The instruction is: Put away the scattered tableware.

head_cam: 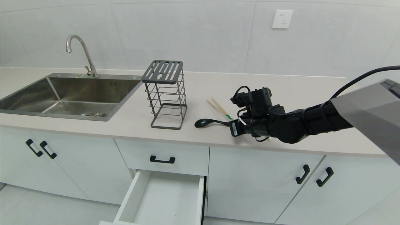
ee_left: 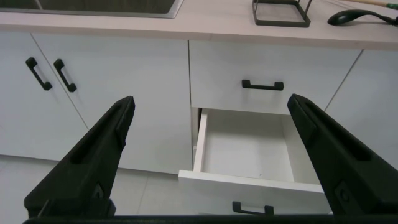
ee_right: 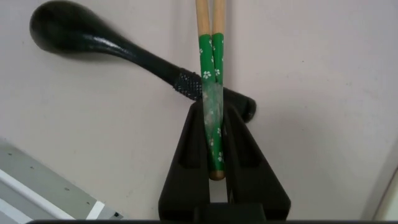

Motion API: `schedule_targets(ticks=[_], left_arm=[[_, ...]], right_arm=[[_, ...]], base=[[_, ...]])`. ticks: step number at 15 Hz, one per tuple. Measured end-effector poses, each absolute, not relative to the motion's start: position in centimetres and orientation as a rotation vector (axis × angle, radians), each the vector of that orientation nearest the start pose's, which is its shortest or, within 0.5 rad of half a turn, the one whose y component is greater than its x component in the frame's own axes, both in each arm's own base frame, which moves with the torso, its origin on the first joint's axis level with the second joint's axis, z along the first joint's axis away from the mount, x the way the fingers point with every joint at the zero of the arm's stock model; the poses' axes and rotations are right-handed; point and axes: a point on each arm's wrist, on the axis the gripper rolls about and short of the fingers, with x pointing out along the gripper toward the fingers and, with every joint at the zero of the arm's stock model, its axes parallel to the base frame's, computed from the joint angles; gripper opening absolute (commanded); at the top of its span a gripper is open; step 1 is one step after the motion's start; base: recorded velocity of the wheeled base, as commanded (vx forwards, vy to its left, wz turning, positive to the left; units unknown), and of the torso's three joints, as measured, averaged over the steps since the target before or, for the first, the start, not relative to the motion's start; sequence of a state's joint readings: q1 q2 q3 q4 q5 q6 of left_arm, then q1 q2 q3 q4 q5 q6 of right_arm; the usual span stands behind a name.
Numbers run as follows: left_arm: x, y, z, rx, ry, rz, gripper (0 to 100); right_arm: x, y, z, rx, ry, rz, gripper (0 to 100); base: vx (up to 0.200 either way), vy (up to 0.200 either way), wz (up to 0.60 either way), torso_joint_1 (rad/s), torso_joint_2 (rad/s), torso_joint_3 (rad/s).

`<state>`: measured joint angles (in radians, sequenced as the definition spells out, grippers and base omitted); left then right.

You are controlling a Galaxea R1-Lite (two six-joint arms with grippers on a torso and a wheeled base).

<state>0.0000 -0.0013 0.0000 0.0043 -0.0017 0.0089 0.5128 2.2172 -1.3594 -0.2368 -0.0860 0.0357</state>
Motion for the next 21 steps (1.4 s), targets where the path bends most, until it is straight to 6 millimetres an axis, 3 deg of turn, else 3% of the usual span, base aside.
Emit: schedule_targets(ticks=[6, 10, 15, 21], left_arm=[[-2.3, 0.0, 7.5, 0.009, 0.003, -0.002, 100], [-2.3, 0.0, 7.5, 0.009, 0.003, -0.002, 100], [-2.3, 0.0, 7.5, 0.009, 0.003, -0.002, 100], [-2.3, 0.0, 7.5, 0.009, 0.003, -0.002, 100]], right_arm=[[37.0, 20.7, 12.3, -0.128, 0.555, 0.404, 0], [35.4, 19.8, 15.3, -0.112, 0.496, 0.413, 0], [31.8, 18.0, 19.2, -0.093, 0.425, 0.433, 0], [25.7, 17.8, 25.2, -0.043, 0.240, 0.612, 0]], base=[[0.000, 0.000, 0.00, 0.000, 0.00, 0.000], [0.000, 0.000, 0.00, 0.000, 0.00, 0.000], [0.000, 0.000, 0.00, 0.000, 0.00, 0.000], [0.000, 0.000, 0.00, 0.000, 0.00, 0.000]])
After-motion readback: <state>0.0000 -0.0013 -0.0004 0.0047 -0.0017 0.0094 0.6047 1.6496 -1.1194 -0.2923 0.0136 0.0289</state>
